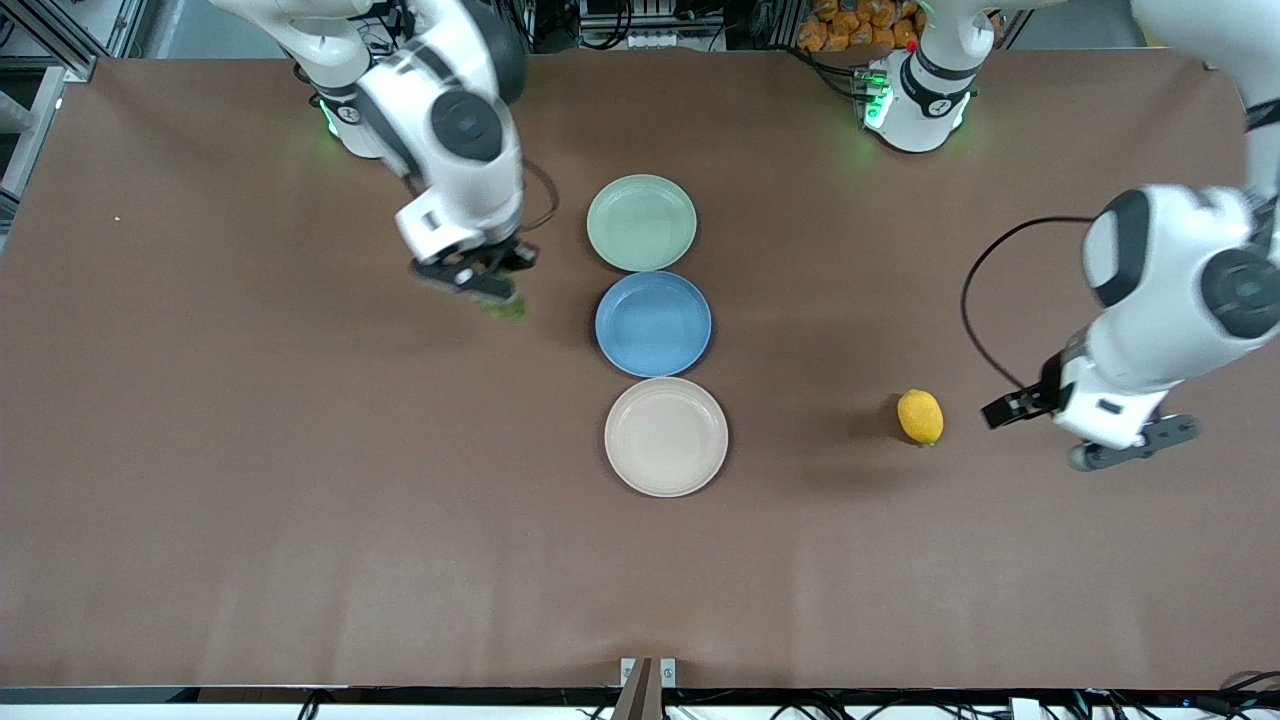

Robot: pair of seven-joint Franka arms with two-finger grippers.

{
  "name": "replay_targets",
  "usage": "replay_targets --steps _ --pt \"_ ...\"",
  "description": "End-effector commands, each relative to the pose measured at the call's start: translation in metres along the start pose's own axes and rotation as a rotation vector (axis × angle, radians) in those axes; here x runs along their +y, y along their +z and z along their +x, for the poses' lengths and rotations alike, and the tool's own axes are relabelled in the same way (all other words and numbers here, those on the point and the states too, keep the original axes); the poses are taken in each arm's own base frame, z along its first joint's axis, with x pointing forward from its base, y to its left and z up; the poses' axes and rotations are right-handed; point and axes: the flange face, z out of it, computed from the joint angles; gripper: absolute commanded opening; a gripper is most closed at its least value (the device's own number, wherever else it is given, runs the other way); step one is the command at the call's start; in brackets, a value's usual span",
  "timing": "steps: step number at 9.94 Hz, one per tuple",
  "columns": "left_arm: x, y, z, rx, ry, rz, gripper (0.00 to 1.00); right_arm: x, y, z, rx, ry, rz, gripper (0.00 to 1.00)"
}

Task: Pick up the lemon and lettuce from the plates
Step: 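Carry the lettuce leaf away from the plates with the right gripper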

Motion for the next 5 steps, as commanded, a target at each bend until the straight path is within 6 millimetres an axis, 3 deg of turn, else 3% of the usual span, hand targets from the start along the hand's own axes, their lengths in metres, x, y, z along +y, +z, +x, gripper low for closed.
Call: replay_targets --steps 1,3,4,5 --pt "-0.003 -0.041 0.003 0.028 0.042 0.015 1.00 0.067 0.000 0.053 -0.013 -0.052 0.016 0.00" --pt "-0.021 -0.074 -0.002 0.065 0.062 0.009 1.00 0.143 0.007 0.102 -0.055 -0.107 0.088 0.00" --pt "-0.039 -0.088 -0.004 0.065 0.051 0.011 1.00 0.187 0.012 0.121 -0.059 -0.152 0.106 0.00" --pt "-0.044 -0.108 -0.012 0.081 0.045 0.006 1.00 0.230 0.020 0.138 -0.063 -0.185 0.115 0.00"
